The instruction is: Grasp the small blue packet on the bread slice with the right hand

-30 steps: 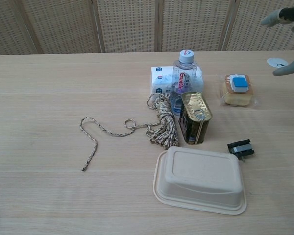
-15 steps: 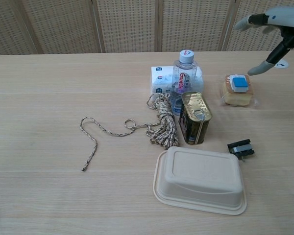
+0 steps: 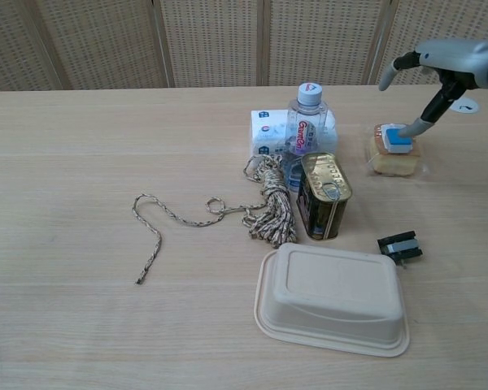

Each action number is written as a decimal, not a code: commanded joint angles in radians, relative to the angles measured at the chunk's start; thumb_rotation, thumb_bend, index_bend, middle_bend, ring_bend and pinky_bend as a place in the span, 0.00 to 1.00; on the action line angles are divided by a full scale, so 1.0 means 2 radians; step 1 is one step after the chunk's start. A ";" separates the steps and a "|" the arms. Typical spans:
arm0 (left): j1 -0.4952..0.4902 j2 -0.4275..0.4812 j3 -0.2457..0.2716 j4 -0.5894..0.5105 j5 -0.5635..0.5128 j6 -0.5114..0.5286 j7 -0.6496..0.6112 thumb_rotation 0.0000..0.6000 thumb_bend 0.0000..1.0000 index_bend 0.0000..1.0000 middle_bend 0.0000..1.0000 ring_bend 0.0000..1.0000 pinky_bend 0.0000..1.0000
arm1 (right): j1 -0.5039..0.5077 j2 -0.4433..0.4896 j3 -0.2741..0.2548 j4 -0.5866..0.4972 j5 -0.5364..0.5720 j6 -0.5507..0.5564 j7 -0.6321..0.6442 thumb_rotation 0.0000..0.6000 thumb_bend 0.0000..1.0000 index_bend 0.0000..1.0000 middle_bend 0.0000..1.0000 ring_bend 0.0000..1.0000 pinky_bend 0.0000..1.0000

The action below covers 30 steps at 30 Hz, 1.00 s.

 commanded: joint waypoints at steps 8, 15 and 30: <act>-0.004 0.000 -0.002 -0.008 0.000 -0.003 0.010 1.00 0.15 0.00 0.00 0.00 0.00 | 0.013 -0.030 -0.004 0.068 0.026 -0.029 0.001 1.00 0.17 0.14 0.00 0.00 0.06; -0.004 0.002 -0.001 -0.014 0.001 -0.002 0.017 1.00 0.15 0.00 0.00 0.00 0.00 | 0.022 -0.056 -0.006 0.120 0.036 -0.052 0.007 1.00 0.17 0.13 0.00 0.00 0.06; -0.002 0.009 0.000 -0.025 0.006 0.002 0.026 1.00 0.15 0.00 0.00 0.00 0.00 | 0.027 -0.079 -0.007 0.176 0.045 -0.084 0.018 1.00 0.17 0.17 0.00 0.00 0.07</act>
